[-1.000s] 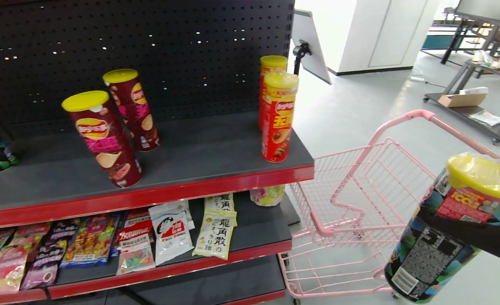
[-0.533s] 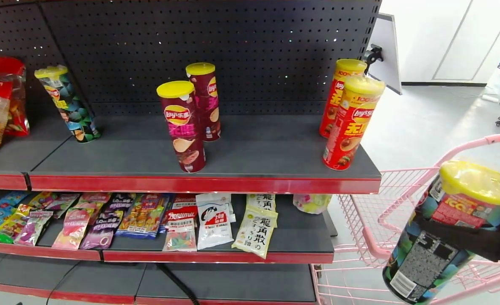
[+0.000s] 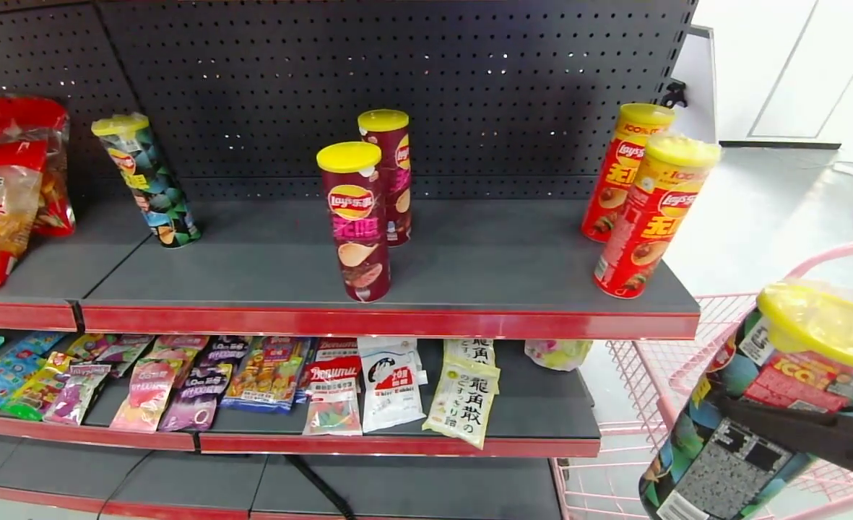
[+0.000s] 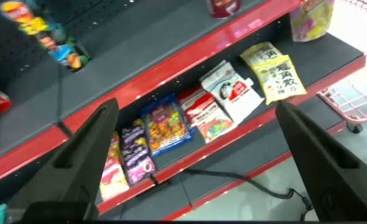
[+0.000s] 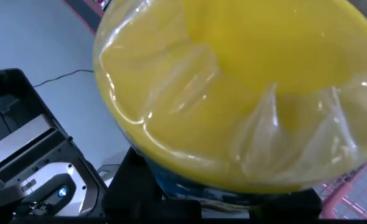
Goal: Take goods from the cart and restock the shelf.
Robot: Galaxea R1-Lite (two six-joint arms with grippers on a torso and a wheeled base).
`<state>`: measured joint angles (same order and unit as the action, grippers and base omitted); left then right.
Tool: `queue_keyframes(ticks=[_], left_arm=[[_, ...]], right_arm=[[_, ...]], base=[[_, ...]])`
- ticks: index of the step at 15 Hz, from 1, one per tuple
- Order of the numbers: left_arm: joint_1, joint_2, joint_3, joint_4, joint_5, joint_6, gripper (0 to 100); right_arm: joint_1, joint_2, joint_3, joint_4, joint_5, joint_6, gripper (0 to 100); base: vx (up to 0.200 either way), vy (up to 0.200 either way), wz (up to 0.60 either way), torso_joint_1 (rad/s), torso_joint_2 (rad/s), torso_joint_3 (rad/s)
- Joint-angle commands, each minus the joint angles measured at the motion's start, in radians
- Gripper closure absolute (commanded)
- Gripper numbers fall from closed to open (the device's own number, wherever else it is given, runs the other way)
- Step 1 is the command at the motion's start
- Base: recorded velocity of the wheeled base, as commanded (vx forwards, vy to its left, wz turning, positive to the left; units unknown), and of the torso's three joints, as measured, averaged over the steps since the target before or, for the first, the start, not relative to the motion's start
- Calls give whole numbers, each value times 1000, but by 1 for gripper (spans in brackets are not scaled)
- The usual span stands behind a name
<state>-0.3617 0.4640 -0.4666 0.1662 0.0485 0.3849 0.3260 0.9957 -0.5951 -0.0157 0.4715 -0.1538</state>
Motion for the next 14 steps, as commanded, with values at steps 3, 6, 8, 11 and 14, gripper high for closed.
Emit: queue_keyframes(ticks=[3, 6, 8, 11, 14], left_arm=[[0, -5, -1, -1, 1, 2, 0], [0, -7, -3, -1, 1, 5, 0], [0, -7, -3, -1, 1, 5, 0], [0, -7, -1, -1, 5, 5, 0], [0, -7, 0, 1, 5, 5, 0]], right_arm=[[16, -23, 17, -3, 41, -1, 100], [18, -54, 18, -3, 47, 0, 100], [18, -69, 26, -3, 47, 0, 100], [18, -94, 34, 0, 47, 2, 100], [18, -105, 41, 0, 47, 0, 100]], base=[[0, 200, 0, 4, 4, 2], [0, 200, 0, 1, 1, 2], [0, 200, 0, 5, 2, 2], [0, 200, 0, 1, 4, 5], [0, 200, 0, 1, 6, 2]])
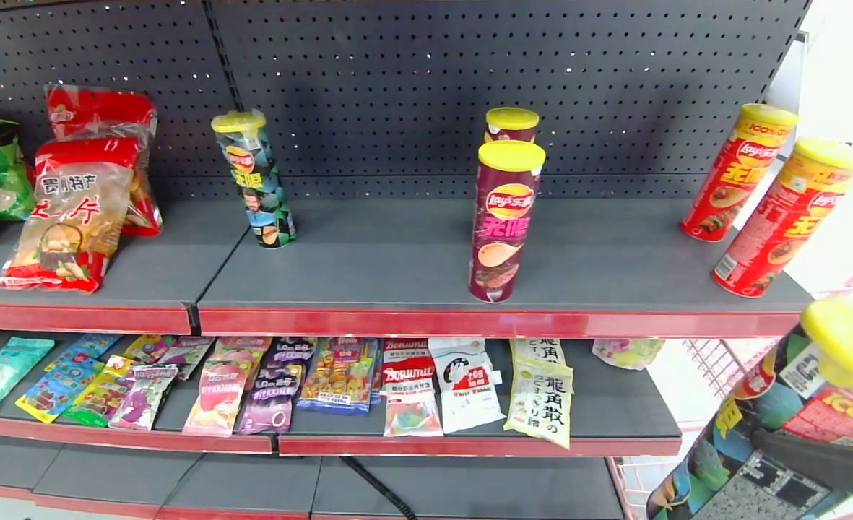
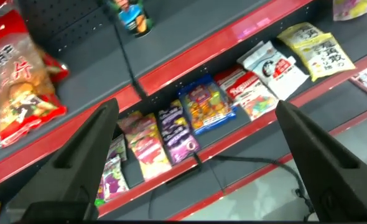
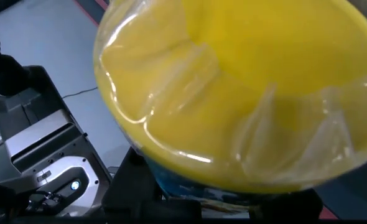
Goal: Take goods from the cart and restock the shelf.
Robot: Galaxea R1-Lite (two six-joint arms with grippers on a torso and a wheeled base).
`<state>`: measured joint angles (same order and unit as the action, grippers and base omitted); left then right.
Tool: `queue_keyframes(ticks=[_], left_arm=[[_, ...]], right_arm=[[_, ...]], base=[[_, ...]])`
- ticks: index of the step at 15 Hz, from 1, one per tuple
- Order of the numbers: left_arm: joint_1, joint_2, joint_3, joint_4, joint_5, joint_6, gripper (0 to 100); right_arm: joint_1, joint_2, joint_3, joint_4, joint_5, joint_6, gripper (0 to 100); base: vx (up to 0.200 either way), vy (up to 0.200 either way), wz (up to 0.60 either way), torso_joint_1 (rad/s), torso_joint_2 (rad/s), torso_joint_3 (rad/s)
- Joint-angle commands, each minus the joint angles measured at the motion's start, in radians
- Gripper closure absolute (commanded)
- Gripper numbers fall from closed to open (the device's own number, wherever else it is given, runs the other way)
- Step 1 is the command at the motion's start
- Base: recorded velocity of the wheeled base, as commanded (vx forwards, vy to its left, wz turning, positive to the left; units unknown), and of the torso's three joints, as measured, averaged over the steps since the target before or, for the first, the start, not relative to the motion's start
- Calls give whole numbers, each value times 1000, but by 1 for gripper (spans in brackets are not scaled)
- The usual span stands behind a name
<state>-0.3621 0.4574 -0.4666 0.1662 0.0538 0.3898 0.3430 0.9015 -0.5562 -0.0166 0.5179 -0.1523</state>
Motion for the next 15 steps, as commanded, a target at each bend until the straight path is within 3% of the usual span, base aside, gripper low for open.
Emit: queue_keyframes(ticks=[1, 15], left_arm=[[0, -2, 0, -1, 0, 0, 0], [0, 0, 6, 1, 0, 0, 0]], right_arm=[[1, -12, 4, 1, 1, -1, 100], [28, -27, 39, 0, 8, -1, 100]], base=[[0, 200, 0, -2, 12, -2], [0, 200, 0, 2, 3, 3]])
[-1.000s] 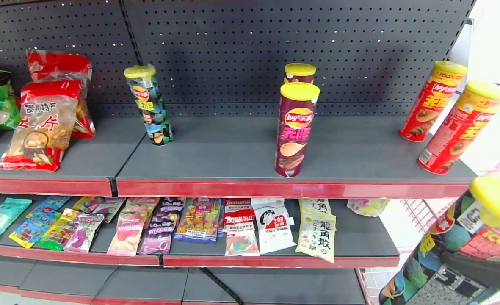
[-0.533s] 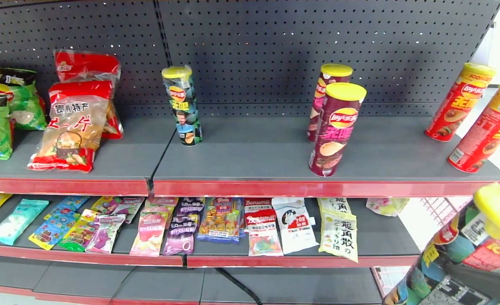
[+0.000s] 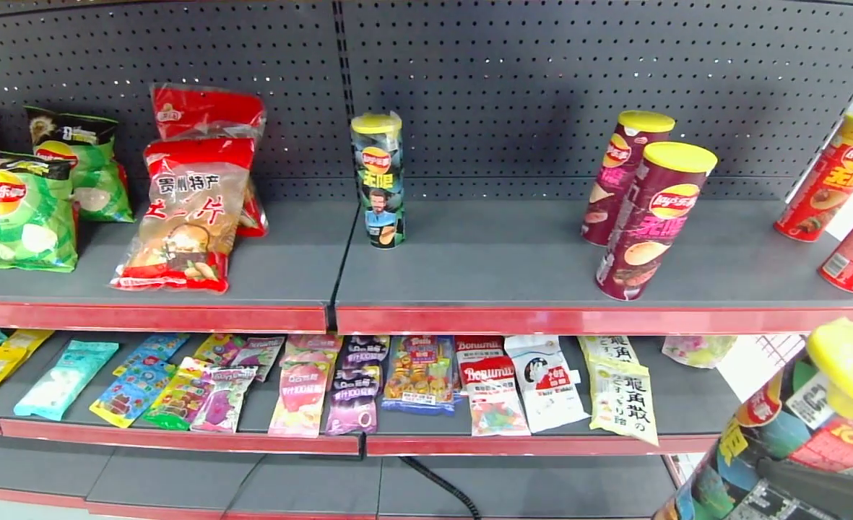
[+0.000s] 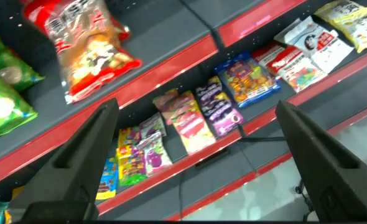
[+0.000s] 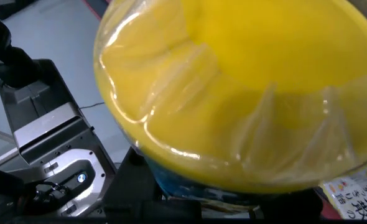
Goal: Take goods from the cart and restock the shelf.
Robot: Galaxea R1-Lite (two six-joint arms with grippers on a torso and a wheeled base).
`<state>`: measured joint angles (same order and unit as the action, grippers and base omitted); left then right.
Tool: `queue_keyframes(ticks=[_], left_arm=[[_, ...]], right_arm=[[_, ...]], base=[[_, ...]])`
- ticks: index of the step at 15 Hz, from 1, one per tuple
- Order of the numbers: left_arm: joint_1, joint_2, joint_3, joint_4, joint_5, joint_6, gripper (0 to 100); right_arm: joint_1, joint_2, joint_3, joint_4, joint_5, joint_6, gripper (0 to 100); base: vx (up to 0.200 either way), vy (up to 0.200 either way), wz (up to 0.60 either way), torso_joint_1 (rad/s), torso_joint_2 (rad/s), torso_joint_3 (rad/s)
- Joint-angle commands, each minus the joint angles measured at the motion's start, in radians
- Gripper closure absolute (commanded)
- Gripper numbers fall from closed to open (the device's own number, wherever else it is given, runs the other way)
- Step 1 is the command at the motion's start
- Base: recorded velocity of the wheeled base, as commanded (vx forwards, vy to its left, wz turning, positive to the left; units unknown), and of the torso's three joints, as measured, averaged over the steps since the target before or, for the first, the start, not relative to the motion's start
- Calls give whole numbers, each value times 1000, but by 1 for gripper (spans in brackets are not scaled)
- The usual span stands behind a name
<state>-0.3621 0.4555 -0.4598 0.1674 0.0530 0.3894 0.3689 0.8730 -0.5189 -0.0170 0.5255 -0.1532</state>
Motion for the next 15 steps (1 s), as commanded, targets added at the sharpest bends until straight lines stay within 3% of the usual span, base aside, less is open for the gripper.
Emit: queue_keyframes(ticks=[1, 4, 10, 15], left_arm=[[0, 2, 0, 0, 1, 0, 0], [0, 2, -2, -2, 1, 0, 0], [0, -9, 0, 0, 30, -1, 0], [0, -5, 1, 0, 36, -1, 0]], right_arm=[[2, 0, 7, 0, 1, 0, 100], [2, 0, 8, 0, 1, 0, 100], [2, 0, 20, 0, 1, 0, 100], [2, 1, 22, 0, 1, 0, 100]], base=[[0, 200, 0, 2, 2, 12], [0, 200, 0, 5, 5, 2], [0, 0, 0, 0, 0, 0], [200, 0, 0, -2, 4, 7]])
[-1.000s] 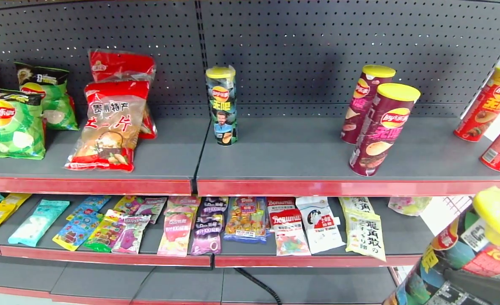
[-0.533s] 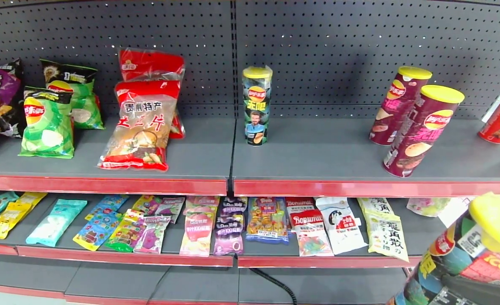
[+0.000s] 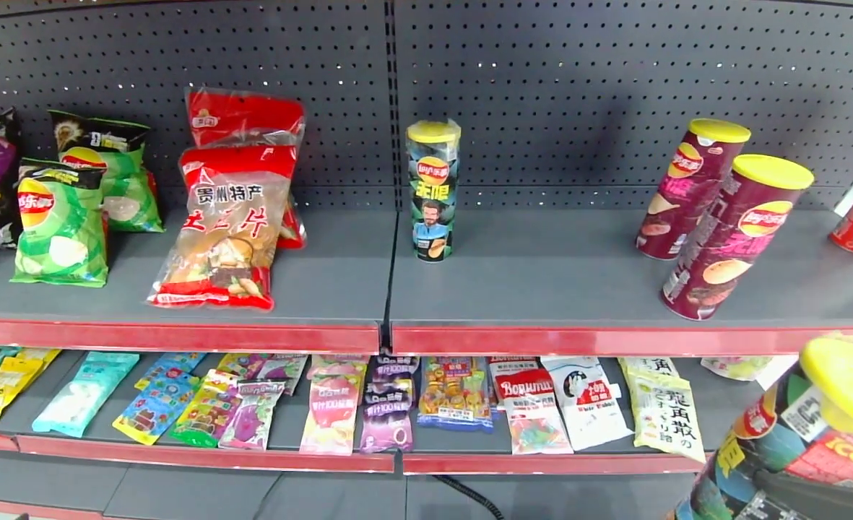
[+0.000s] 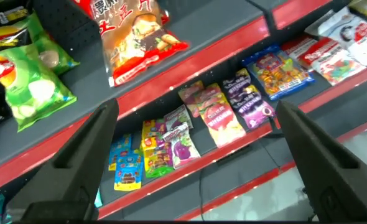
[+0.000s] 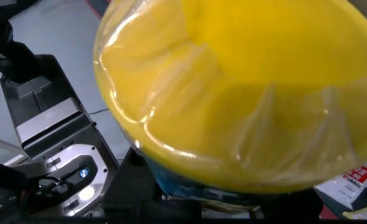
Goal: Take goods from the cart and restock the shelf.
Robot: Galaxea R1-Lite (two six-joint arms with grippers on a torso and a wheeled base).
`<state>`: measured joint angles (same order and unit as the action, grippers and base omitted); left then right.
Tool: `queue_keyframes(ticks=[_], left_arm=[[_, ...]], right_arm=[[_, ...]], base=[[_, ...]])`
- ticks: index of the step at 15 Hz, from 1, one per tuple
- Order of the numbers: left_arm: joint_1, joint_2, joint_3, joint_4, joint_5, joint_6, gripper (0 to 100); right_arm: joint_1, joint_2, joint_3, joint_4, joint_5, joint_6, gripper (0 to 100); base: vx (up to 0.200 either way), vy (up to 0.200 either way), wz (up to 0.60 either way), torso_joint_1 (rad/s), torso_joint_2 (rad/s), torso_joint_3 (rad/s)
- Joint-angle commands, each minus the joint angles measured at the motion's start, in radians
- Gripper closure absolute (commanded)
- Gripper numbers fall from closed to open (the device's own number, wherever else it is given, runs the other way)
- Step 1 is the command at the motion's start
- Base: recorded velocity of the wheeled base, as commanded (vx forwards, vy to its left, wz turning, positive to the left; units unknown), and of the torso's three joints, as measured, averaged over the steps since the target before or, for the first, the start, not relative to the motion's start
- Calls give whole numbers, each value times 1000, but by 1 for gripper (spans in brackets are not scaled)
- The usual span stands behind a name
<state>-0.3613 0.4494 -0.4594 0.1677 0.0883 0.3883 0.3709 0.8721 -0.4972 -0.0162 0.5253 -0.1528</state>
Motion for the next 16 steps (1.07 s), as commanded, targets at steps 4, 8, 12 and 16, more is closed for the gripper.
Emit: queue_keyframes(ticks=[4, 8, 12, 16], left_arm=[[-1, 0, 4, 0, -1, 0, 0], [-2, 3, 8, 0, -9, 3, 0], [-5, 140, -15, -14, -47, 4, 0], [-7, 508, -111, -280, -205, -88, 0]], right_arm=[[0, 7, 0, -1, 1, -1, 100], [3, 8, -6, -2, 2, -1, 100], [72, 28, -38, -4, 16, -2, 100], [72, 47, -47, -4, 15, 1, 100]], base=[[200, 0, 0, 11, 5, 6], [0, 0, 0, 0, 0, 0], [0, 0, 0, 0, 0, 0], [0, 0, 0, 0, 0, 0]])
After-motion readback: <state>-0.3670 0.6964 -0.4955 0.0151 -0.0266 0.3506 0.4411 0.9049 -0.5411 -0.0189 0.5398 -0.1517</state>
